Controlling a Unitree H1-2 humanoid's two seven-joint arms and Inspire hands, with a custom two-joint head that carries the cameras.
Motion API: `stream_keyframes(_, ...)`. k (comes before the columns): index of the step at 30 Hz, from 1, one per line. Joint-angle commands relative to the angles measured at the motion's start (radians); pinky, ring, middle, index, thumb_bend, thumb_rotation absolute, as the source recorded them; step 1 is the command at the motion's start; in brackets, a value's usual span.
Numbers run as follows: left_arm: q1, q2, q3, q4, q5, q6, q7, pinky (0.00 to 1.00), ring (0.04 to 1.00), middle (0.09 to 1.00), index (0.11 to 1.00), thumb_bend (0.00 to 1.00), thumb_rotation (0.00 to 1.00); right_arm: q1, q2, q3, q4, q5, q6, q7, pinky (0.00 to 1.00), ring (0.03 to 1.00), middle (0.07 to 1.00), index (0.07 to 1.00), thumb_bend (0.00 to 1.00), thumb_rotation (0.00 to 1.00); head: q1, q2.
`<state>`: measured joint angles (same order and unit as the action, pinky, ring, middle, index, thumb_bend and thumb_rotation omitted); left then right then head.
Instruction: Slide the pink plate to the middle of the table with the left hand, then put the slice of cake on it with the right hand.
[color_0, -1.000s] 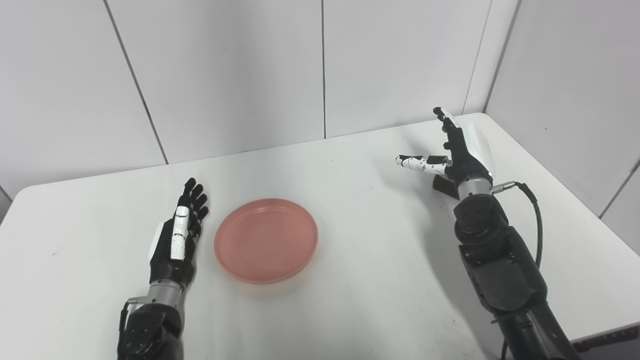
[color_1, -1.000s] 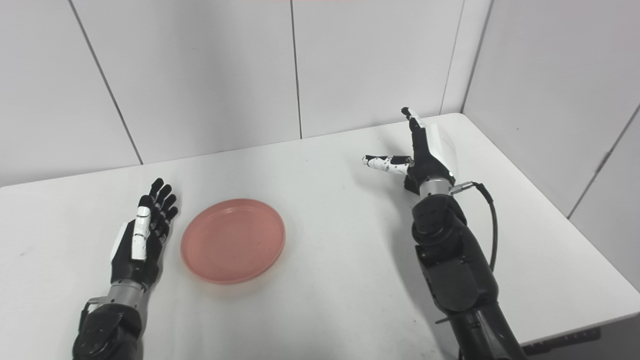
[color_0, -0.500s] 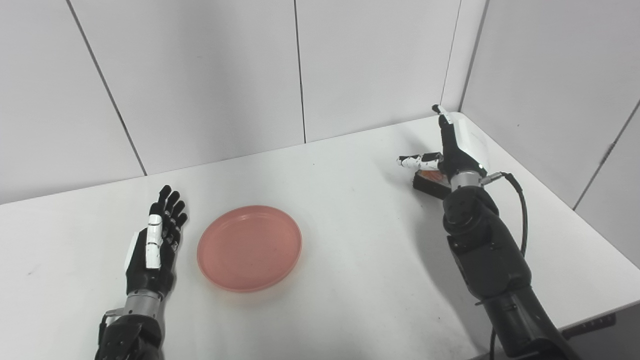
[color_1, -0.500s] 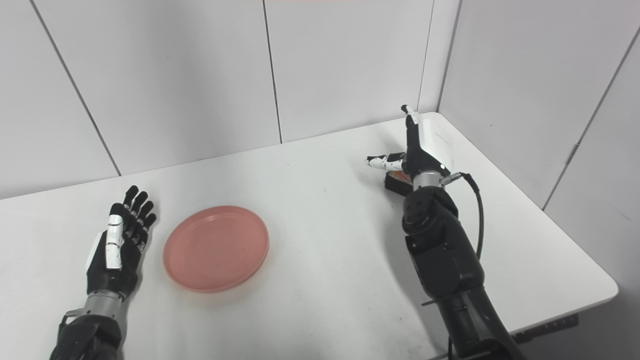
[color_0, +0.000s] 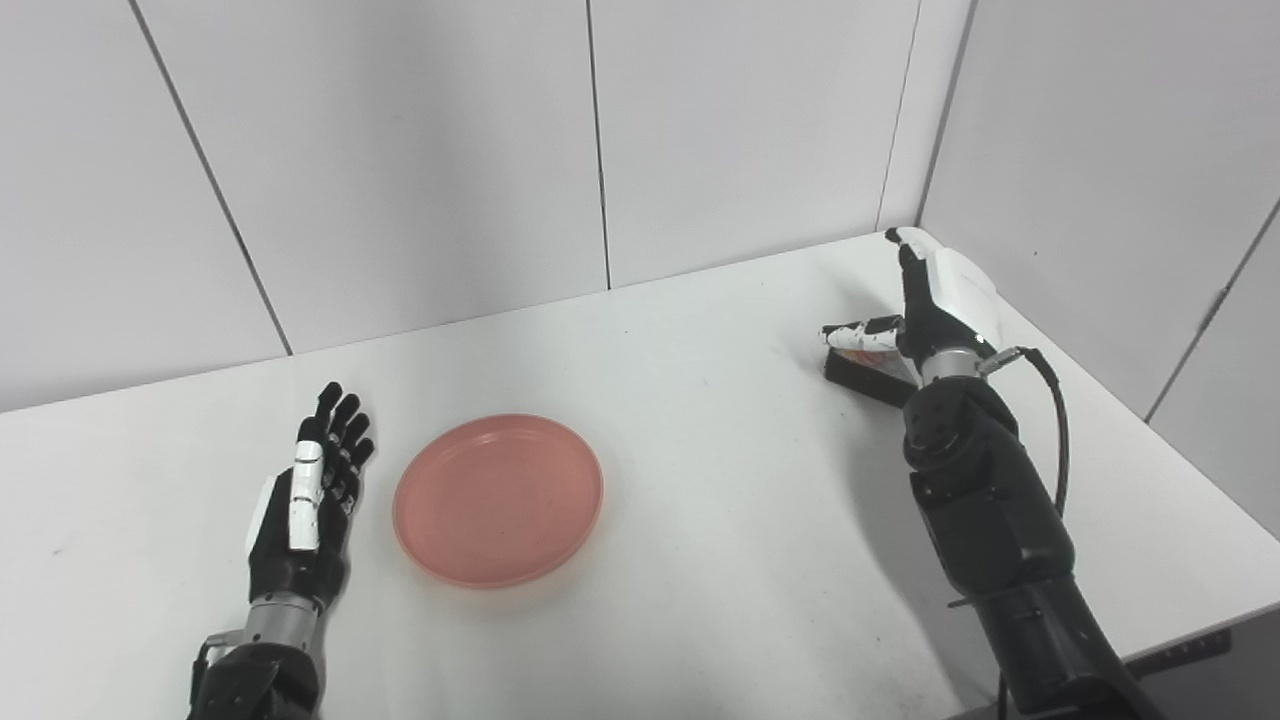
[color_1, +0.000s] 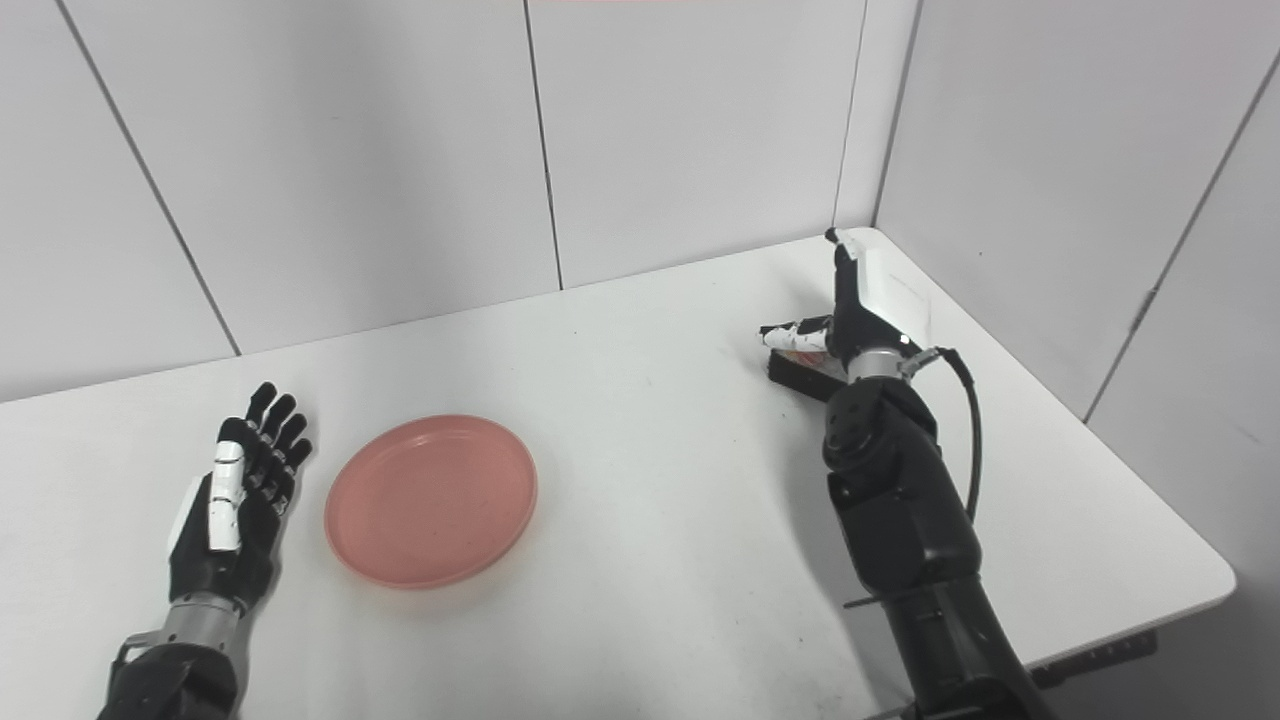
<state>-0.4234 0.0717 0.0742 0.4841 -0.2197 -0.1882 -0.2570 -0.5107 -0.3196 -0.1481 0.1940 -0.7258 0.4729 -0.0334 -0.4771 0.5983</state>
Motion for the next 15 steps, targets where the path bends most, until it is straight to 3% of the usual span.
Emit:
stream_keyframes(1, 0.033, 0.006, -0.005, 0.009, -0.008, -0.004, -0.017, 1.0, 1.0, 1.0, 1.0, 0.64, 1.0, -0.047, -0.024, -0.01, -0.003, 0.007, -0.003, -0.005, 0.76, 0.874, 0.903, 0.877, 0.72, 0.21, 0.001, 0.0)
stream_keyframes(7, 0.035, 0.002, 0.003, 0.006, -0.014, -0.015, -0.017, 1.0, 1.0, 0.998, 0.996, 0.63, 1.0, -0.051, -0.028, 0.009, 0.052, 0.046, -0.004, -0.028, 0.71, 0.846, 0.896, 0.876, 0.73, 0.2, 0.005, 0.004)
stream_keyframes(15, 0.041, 0.004, -0.004, -0.008, -0.004, -0.006, -0.014, 1.0, 1.0, 0.996, 0.992, 0.63, 1.0, -0.055, -0.033, 0.036, 0.097, 0.111, -0.009, -0.054, 0.72, 0.845, 0.889, 0.863, 0.72, 0.18, 0.002, 0.007)
